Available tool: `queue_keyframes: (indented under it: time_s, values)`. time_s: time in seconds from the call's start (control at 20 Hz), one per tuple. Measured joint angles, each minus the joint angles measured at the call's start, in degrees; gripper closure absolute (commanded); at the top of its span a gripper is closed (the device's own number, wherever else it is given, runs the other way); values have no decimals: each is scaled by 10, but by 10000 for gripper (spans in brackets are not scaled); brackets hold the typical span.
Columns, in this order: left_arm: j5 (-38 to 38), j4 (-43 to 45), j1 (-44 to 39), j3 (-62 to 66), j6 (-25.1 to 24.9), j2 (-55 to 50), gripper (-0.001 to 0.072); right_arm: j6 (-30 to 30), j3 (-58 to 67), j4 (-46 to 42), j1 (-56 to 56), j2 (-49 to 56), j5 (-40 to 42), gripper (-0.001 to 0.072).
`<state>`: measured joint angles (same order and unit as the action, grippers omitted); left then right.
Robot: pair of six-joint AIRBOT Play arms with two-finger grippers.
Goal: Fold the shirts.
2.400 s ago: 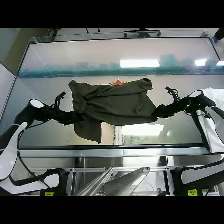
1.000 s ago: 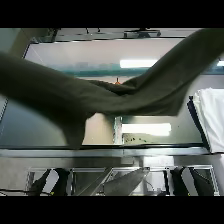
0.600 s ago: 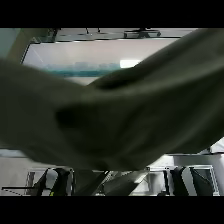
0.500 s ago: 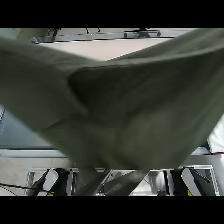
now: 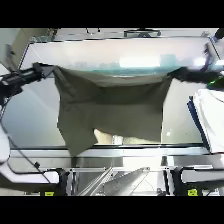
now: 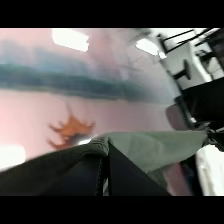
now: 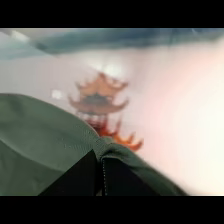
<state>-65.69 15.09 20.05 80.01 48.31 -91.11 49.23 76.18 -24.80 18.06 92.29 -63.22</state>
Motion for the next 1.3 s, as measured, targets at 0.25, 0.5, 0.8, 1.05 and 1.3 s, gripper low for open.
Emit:
queue_keyframes:
  time_s: [0.25,0.5,0.8,1.05,1.3]
  values:
    - [39,37,-21,136,18,-166,697,14,98,10,-13,159,49,699]
    - [56,161,-36,266,98,-236,689,68,180,-67,-19,196,72,698]
    - [51,310,-78,318,133,-252,689,119,199,-217,-57,204,59,698]
    - [46,453,-116,325,173,-255,688,173,202,-331,-107,205,68,698]
    - [46,519,-128,326,188,-255,689,212,202,-389,-128,203,83,698]
